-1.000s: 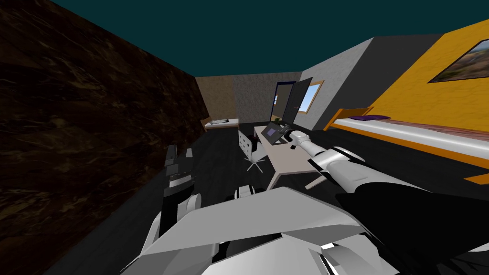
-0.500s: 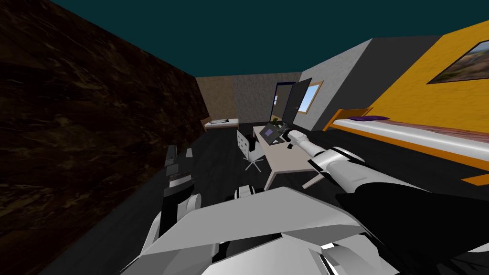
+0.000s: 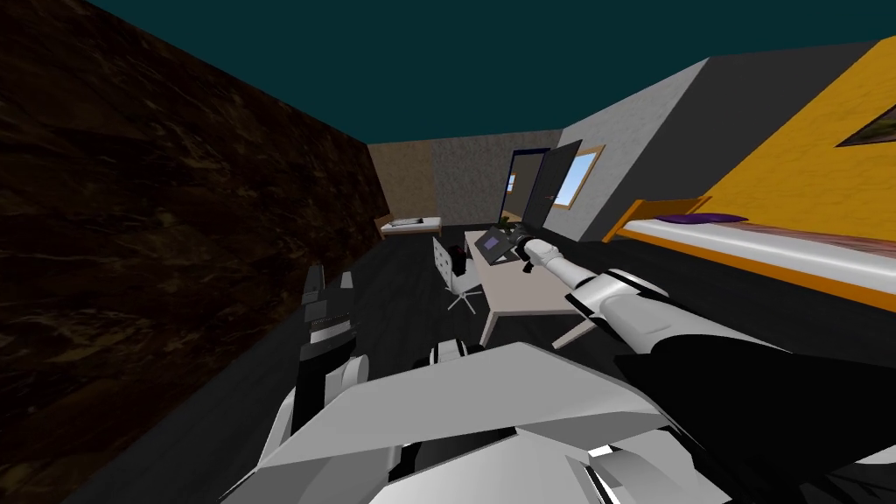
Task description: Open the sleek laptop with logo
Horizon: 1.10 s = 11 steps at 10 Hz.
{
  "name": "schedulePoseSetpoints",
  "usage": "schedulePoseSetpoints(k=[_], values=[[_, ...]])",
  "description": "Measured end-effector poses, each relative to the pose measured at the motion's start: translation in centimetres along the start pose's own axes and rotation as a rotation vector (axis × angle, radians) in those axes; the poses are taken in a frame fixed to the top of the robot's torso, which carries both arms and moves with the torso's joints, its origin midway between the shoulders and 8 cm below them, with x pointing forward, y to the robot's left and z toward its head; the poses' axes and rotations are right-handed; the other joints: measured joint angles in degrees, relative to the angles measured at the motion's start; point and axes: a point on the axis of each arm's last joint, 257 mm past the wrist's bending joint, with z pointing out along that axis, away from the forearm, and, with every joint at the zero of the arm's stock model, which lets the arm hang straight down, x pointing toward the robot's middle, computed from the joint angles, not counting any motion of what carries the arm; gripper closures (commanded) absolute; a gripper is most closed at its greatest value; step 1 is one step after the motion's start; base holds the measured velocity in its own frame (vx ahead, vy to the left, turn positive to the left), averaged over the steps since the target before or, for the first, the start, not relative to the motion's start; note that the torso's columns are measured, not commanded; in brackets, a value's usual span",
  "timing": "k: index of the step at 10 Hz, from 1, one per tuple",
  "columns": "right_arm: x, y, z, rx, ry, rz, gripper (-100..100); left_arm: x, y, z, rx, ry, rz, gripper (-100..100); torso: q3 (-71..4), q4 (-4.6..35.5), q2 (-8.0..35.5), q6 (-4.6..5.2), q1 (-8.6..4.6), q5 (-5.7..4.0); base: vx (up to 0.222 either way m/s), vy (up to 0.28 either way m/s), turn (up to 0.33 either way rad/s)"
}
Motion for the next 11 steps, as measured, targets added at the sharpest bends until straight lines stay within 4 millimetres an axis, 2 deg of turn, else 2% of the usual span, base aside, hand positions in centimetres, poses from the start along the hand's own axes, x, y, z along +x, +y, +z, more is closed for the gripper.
schedulePoseSetpoints(k=[5,9,11], values=[[-0.5,0.6,-0.2,0.007,0.001,-0.142,-100,0.0,0.0,0.0,0.0,0.0,0.0,0,0.06,0.03,0.1,0.01,-0.11,-0.04,-0.057,-0.067,0.195],[-0.8,1.1,-0.2,0.007,0.003,-0.218,-100,0.0,0.0,0.0,0.0,0.0,0.0,0,0.04,0.02,0.07,0.03,-0.11,-0.03,-0.043,-0.058,0.052],[-0.8,1.5,-0.3,0.006,0.003,-0.261,-100,0.0,0.0,0.0,0.0,0.0,0.0,0,0.11,0.05,0.18,0.04,-0.42,-0.12,-0.072,-0.178,0.074]])
